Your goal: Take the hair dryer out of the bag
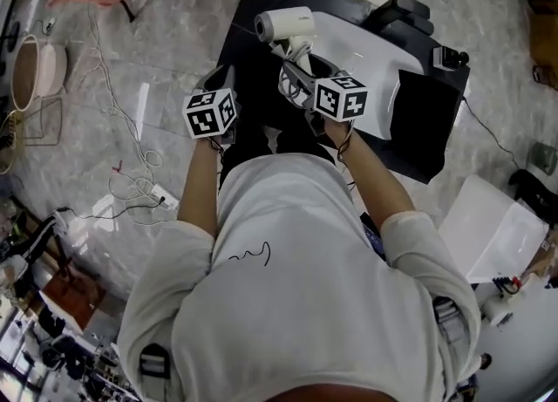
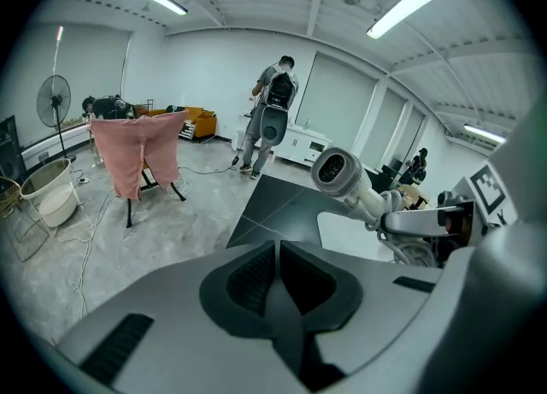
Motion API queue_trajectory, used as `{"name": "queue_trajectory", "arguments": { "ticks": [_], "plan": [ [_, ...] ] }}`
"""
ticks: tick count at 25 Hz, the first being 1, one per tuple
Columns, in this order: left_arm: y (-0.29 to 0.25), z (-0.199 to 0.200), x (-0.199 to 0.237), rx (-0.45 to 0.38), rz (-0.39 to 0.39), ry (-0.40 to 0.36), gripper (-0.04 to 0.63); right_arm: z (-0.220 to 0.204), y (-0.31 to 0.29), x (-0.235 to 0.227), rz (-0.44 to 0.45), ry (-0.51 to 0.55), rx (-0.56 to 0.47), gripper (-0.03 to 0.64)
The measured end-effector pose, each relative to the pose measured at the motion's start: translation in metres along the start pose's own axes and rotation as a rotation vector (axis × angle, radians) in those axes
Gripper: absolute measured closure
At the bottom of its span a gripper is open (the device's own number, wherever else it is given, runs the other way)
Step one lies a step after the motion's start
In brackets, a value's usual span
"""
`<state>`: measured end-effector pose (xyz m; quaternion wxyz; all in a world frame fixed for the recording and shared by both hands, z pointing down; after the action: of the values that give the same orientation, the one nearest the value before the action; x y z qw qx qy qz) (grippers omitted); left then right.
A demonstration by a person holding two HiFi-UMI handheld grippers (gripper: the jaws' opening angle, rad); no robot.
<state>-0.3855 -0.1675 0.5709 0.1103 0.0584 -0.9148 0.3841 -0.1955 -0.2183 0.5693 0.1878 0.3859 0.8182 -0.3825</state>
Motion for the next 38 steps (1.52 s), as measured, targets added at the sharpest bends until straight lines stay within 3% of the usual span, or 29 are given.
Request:
{"name": "queue_trajectory", "arguments": {
  "ticks": [5, 13, 20, 30, 38],
  "plan": [
    [-0.032, 0.020, 0.021, 0.039, -0.052, -0.031, 0.560, 0.011, -0.032, -0.011, -0.056, -0.020, 0.015, 0.379],
    [-0.081, 0.064, 0.049, 0.139, -0.238, -0.210, 0.560, 0.021, -0.087, -0.012, -0.244, -0.155, -0.017, 0.379],
    [-0.106, 0.069, 0.054, 0.223, -0.384, -0.364, 0.560, 0.012, -0.119, -0.014, -0.357, -0.257, -0.056, 0.379],
    [-0.115, 0.073, 0.068, 0.272, -0.478, -0.450, 0.560, 0.001, -0.127, -0.020, -0.480, -0.303, -0.082, 0.379],
    [-0.112, 0.071, 0.067, 0.287, -0.519, -0.484, 0.560, -0.005, -0.132, -0.017, -0.539, -0.272, -0.067, 0.379]
  ]
}}
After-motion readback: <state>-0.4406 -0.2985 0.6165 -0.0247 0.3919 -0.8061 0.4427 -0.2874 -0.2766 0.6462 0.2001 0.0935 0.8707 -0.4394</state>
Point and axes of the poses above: the fingertips, and each gripper's own axes: y backward along the fingers, x to its left, z out of its top, the point moved 4 cm from there along y, backward along the fingers
